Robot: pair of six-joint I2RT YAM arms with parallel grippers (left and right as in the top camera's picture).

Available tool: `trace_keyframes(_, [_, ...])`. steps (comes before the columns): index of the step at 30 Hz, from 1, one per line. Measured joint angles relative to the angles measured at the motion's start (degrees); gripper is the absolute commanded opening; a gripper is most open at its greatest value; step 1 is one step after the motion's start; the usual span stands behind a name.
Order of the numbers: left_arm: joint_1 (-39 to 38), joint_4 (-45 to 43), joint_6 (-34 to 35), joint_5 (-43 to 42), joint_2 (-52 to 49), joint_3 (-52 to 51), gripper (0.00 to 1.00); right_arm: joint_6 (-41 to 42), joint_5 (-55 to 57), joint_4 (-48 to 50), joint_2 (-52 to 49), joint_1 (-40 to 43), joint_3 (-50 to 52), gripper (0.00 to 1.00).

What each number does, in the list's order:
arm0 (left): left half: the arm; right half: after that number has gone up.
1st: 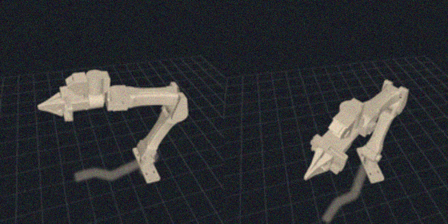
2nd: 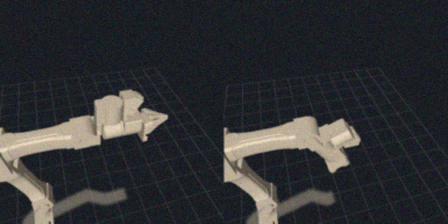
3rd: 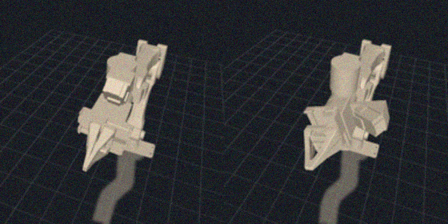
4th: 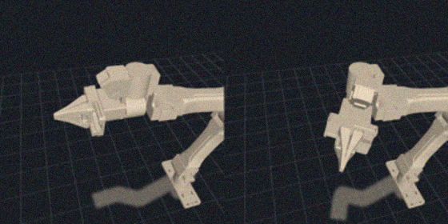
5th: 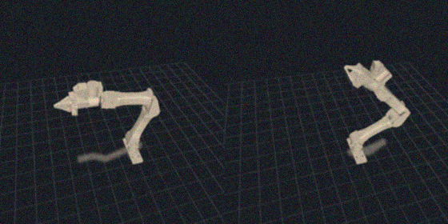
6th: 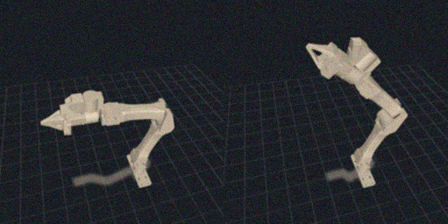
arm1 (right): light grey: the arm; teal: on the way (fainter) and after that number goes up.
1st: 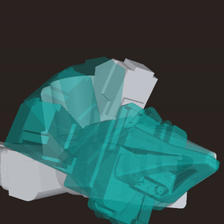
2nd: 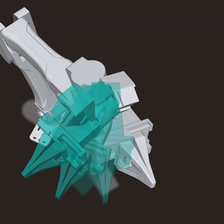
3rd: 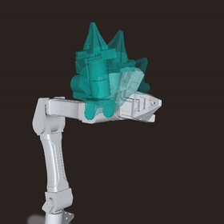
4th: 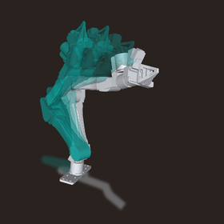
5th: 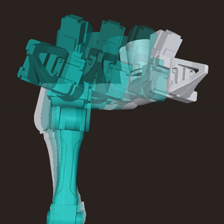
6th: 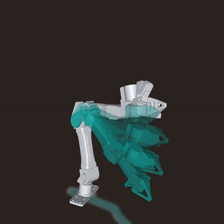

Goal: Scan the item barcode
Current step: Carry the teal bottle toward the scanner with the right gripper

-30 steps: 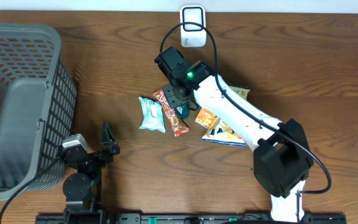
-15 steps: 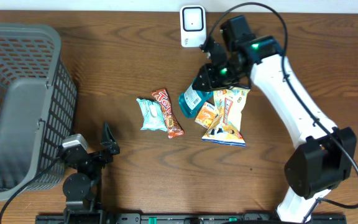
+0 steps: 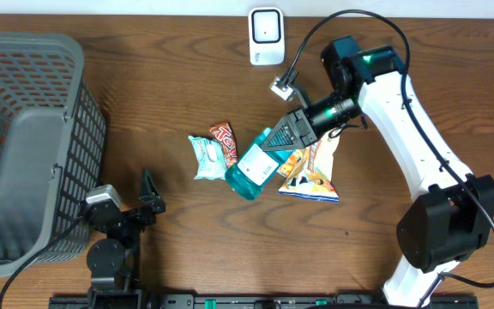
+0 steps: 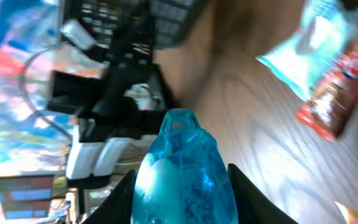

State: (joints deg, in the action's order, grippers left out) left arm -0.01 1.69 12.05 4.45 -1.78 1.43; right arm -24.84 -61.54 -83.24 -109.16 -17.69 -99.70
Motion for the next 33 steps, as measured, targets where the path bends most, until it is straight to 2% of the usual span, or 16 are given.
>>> trace_keyframes(8, [0.00, 0.00, 0.00, 0.00, 0.00, 0.00, 0.98, -3.82, -5.42, -0.55, 0.00, 0.00, 0.00, 0.10])
trace_keyframes(17, [0.00, 0.02, 0.00, 0.00, 0.00, 0.00, 0.98, -3.74, -0.35, 3.65, 0.00, 0.00, 0.00, 0.13])
trace_keyframes(22, [0.00, 0.02, 0.00, 0.00, 0.00, 0.00, 0.98, 2.23, 6.73, 11.13, 0.00, 0.00, 0.00, 0.11])
trace_keyframes(28, [0.00, 0.00, 0.00, 0.00, 0.00, 0.00, 0.98, 14.97, 21.38, 19.71, 0.00, 0.00, 0.00, 0.15])
trace_keyframes(33, [0.00, 0.02, 0.00, -0.02, 0.00, 0.00, 0.98, 21.03, 30.80, 25.29, 0.00, -0.07, 0.00, 0.16])
